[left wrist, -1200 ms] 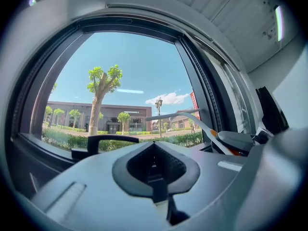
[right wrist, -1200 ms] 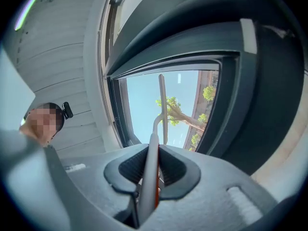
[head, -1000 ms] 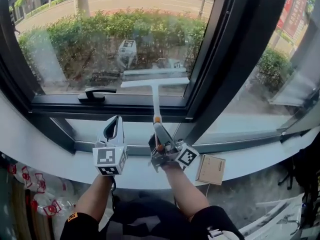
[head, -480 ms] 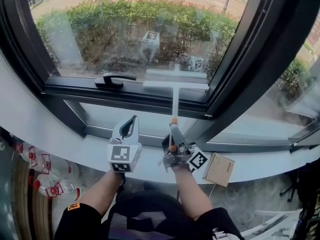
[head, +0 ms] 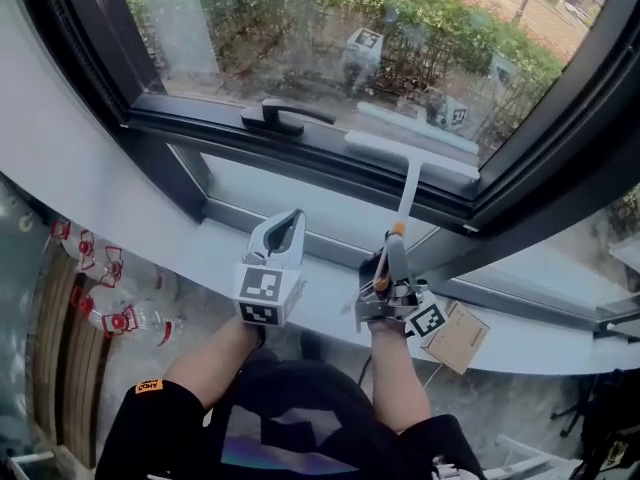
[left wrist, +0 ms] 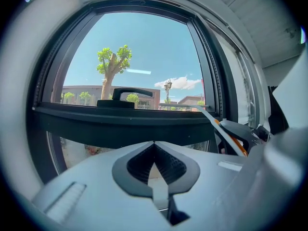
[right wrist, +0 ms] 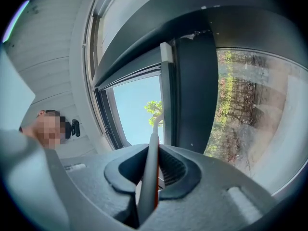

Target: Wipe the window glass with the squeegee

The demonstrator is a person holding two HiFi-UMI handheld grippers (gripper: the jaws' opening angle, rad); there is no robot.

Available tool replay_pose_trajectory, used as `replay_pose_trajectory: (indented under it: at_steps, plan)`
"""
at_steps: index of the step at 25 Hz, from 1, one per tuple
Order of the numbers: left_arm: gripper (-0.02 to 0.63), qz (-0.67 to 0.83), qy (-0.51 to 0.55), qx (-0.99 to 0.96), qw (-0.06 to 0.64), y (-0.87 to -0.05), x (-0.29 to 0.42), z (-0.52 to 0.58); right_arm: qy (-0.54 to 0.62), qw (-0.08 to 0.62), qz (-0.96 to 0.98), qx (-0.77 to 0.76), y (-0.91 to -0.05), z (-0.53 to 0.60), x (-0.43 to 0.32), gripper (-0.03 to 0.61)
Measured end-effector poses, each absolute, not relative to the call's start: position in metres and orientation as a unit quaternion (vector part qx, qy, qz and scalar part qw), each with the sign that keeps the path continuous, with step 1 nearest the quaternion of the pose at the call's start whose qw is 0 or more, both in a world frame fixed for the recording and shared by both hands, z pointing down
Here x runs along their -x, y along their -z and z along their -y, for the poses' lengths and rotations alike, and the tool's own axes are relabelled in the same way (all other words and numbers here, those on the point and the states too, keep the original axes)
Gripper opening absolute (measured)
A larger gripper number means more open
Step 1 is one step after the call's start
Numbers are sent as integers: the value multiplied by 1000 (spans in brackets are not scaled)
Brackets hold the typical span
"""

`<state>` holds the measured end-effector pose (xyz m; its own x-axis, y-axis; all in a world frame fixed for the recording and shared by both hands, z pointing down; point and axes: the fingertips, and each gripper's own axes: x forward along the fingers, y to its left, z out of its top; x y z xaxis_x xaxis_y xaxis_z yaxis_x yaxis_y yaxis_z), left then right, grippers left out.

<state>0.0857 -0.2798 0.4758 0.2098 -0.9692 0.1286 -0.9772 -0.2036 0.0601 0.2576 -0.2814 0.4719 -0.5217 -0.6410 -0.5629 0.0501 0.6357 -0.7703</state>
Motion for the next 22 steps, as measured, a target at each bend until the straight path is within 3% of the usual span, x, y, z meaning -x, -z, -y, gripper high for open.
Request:
replay_pose_trajectory:
  at_steps: [8, 15, 22]
  plan:
    - [18, 647, -21, -758, 77, -489, -52, 253, 372, 442, -798, 172, -453, 250, -267, 49]
    - [18, 691, -56, -711, 119, -519, 10, 182, 381, 376, -836, 117, -451, 198, -234, 49]
    - [18, 694, -61, -713, 77, -504, 61, 125, 379, 350, -849, 114, -464, 143, -180, 49]
